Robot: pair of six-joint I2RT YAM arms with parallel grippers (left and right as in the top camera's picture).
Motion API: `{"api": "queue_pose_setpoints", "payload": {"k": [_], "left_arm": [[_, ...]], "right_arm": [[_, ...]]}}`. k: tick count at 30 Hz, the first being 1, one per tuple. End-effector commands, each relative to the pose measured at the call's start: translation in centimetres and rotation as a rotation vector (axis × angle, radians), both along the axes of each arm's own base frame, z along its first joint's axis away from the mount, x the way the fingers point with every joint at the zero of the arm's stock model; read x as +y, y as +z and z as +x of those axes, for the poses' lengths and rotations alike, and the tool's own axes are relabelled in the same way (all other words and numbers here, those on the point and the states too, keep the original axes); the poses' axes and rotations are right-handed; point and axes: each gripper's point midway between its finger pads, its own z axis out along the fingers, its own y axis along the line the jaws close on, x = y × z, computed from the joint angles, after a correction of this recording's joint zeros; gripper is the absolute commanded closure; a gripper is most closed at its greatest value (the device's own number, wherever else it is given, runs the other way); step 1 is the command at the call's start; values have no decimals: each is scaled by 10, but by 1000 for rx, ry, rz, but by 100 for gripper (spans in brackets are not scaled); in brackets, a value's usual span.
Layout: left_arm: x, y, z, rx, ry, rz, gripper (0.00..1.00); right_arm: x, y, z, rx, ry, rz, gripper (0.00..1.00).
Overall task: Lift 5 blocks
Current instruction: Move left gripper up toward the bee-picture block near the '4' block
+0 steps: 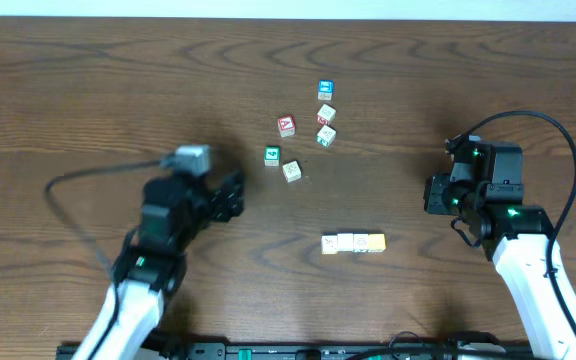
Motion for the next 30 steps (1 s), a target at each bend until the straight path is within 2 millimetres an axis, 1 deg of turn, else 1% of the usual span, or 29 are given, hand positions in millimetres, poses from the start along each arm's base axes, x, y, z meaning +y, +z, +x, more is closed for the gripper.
{"api": "queue_pose_setpoints", "payload": {"k": [1,5,7,11,13,15,21,25,30], "left_arm": [[-28,-8,5,52,-86,13,18],[-33,-35,-7,164,-96,21,18],[-34,-41,-9,190,-107,20,19],[-38,-37,-7,171,-118,5,18],[-38,-34,-5,179,-93,-31,18],[-41,-32,-5,183,-87,-66,19],[-44,-28,-1,166,-108,-46,19],[-59,-25,7,165,-115,-31,20],[-86,-37,12,205,-119,36,20]], "right_arm": [[0,0,0,1,20,-2,88],[0,-1,0,2,20,-1,87],[2,-3,-1,0,27,9,86],[3,-9,-3,6,31,15,85],[3,-13,-6,15,31,15,85],[3,-13,-6,17,31,15,84],[3,-13,-6,15,30,15,83],[3,-12,-5,12,30,15,83],[3,-12,-5,12,30,14,80]]}}
